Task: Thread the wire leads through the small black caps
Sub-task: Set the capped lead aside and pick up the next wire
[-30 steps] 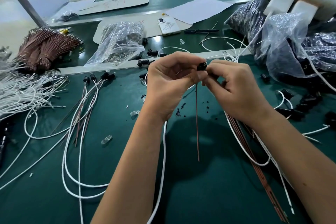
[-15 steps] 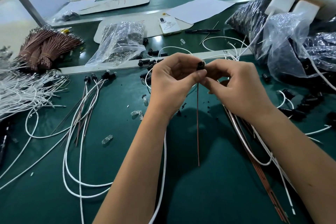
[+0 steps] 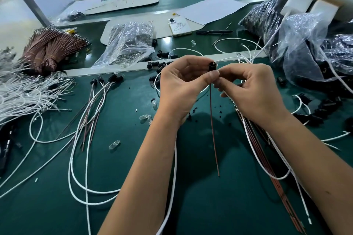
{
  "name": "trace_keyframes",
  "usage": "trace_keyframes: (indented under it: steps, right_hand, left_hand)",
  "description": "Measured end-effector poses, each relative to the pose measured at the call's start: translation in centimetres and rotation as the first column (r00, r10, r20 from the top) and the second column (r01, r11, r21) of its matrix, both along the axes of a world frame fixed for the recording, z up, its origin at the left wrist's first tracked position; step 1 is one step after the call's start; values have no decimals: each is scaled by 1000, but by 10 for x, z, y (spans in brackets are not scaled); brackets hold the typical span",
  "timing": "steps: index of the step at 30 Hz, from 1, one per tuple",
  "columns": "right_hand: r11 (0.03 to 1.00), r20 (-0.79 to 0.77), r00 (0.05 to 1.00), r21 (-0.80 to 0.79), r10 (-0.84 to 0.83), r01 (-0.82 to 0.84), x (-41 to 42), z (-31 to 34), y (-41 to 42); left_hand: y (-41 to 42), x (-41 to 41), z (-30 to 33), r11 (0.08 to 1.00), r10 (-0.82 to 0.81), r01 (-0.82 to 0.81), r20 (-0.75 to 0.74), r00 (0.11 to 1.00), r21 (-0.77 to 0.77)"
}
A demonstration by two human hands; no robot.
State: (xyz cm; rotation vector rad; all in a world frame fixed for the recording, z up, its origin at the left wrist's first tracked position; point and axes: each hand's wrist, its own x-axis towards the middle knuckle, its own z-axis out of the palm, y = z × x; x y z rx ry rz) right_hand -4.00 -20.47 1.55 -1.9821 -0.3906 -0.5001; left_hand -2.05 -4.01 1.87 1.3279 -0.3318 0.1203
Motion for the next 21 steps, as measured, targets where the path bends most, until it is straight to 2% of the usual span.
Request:
trace_keyframes:
  steps: [7, 16, 21]
  right_hand:
    - [999, 87, 995, 30, -45, 43, 3, -3, -4]
    - [981, 244, 969, -173, -44, 88, 0, 2, -3]
    - [967, 298, 954, -234, -30, 104, -1, 4, -4]
  left_hand:
    - [0, -1, 1, 999, -45, 45, 77, 996, -5]
    - [-1, -1, 2, 998, -60, 63, 102, 993, -24]
    - [-1, -2, 3, 998, -46, 49, 110, 993, -24]
